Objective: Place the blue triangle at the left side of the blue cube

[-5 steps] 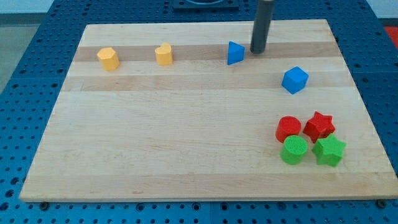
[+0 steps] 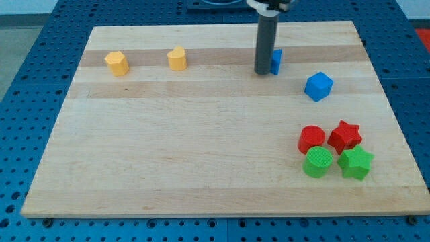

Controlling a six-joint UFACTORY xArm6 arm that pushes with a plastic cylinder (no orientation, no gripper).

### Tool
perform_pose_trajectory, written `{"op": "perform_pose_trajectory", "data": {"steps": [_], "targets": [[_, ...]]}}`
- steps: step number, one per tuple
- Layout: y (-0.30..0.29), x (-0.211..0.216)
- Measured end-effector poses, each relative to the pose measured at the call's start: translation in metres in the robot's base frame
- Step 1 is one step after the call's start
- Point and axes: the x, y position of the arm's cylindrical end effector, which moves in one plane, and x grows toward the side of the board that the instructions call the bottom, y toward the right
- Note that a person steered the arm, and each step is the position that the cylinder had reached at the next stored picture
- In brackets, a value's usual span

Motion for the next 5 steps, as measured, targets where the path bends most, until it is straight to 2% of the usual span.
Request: {"op": "perform_pose_trajectory", "data": {"steps": [1,2,3,4,5], "targets": [[-0.042,-0.002],[-0.055,-0.037],[-0.022,-0.060],[0.024,-0.044],[0.029,0.018]]}}
